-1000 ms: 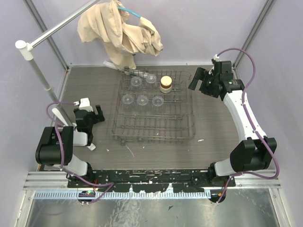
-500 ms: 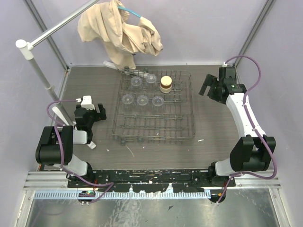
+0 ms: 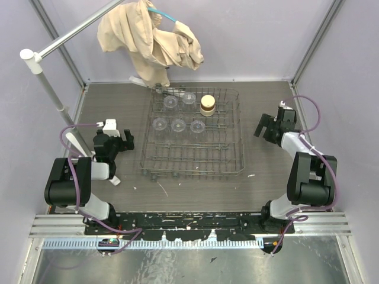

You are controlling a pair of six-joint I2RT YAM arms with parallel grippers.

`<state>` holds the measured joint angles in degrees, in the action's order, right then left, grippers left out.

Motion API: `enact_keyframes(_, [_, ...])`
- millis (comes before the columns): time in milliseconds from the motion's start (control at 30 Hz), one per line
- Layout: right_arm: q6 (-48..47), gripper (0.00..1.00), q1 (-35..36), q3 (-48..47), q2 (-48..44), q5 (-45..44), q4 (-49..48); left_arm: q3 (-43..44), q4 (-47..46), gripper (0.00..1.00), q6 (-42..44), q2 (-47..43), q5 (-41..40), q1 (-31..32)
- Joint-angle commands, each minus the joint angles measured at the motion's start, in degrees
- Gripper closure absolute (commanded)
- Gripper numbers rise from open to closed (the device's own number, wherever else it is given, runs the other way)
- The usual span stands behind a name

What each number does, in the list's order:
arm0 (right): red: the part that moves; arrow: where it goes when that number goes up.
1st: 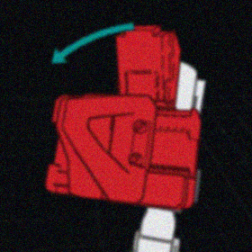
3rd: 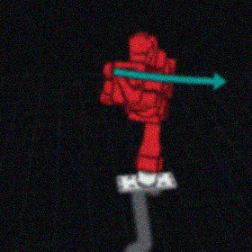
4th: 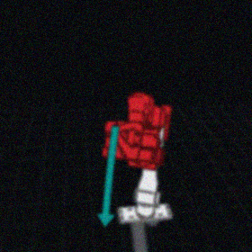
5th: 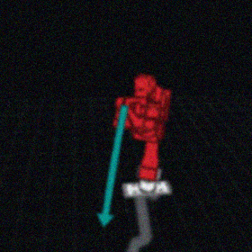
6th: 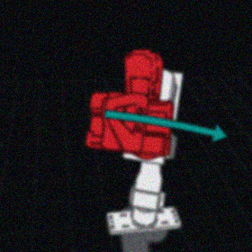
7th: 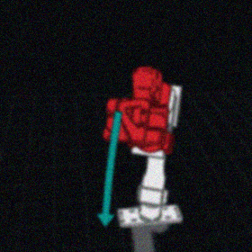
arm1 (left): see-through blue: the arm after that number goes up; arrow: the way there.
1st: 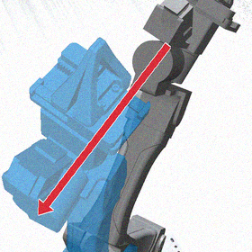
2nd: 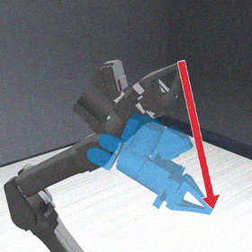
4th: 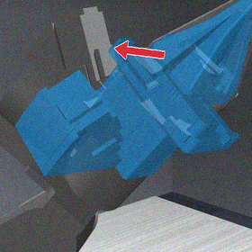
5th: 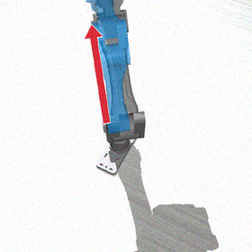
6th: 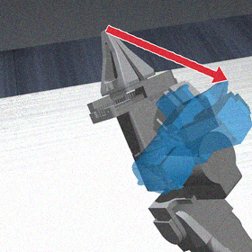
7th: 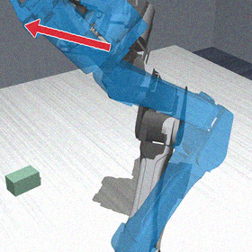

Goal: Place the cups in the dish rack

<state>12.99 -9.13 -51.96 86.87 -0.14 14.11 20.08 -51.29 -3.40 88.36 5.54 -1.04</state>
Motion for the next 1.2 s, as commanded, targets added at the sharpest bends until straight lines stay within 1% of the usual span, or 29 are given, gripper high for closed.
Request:
enact_keyframes(0, [-4.0,0.00,0.1,5.4,-0.4,4.9,-21.9,1.3,-0.4,0.02,1.0,0.2,0.7,-0.1])
enact_keyframes(100, [-4.8,0.00,0.0,12.5,-1.7,4.9,-31.5,1.3,-0.5,0.02,1.0,0.2,0.7,-0.2])
enact_keyframes(333, [-8.0,0.00,0.1,29.2,-5.6,4.5,-57.5,1.3,-0.5,0.02,1.0,0.2,0.7,-0.1])
enact_keyframes(400, [-6.7,0.00,0.1,32.6,-5.5,2.5,-63.0,1.3,-0.5,0.02,1.0,0.2,0.7,-0.1])
enact_keyframes(467, [-6.0,0.00,0.2,34.4,-5.7,3.4,-66.7,1.2,-0.5,0.02,1.0,0.2,0.7,-0.1])
enact_keyframes(533, [-5.9,0.00,0.8,38.0,-3.4,6.1,-77.2,1.2,-0.5,0.02,1.0,0.2,0.7,-0.1])
enact_keyframes(567, [-7.5,0.00,1.7,38.8,-3.4,6.6,-78.3,1.2,-0.5,0.02,1.0,0.2,0.7,-0.1])
enact_keyframes(600, [-8.7,0.00,3.1,39.6,-3.4,5.3,-79.2,1.2,-0.5,0.02,1.0,0.2,0.7,-0.1])
enact_keyframes(633, [-9.5,0.00,4.1,40.9,-2.1,4.3,-82.5,1.3,-0.4,0.02,1.0,0.2,0.7,-0.1])
enact_keyframes(700, [-9.5,0.00,5.2,43.5,2.1,1.7,-92.8,1.2,-0.6,0.02,1.0,0.2,0.7,-0.1])
enact_keyframes(733, [-9.6,0.00,5.7,43.6,2.0,0.8,-91.8,1.3,-0.5,0.02,1.0,0.2,0.7,-0.1])
enact_keyframes(767, [-10.4,0.00,6.5,42.0,0.8,-0.6,-86.2,1.2,-0.5,0.02,1.0,0.3,0.6,-0.2])
enact_keyframes(800, [-11.0,0.00,7.5,40.1,1.3,-2.0,-83.2,1.3,-0.4,0.02,1.0,0.2,0.7,-0.1])
enact_keyframes(900, [-11.8,0.00,8.8,38.7,1.3,-3.8,-81.4,1.2,-0.6,0.02,1.0,0.2,0.7,-0.1])
enact_keyframes(967, [-11.8,0.00,8.8,39.0,1.6,-3.8,-82.8,1.2,-0.6,0.02,1.0,0.2,0.7,-0.1])
enact_keyframes(1167, [-12.3,0.00,8.8,39.2,1.3,-2.4,-82.6,1.2,-0.5,0.02,1.0,0.2,0.7,-0.1])
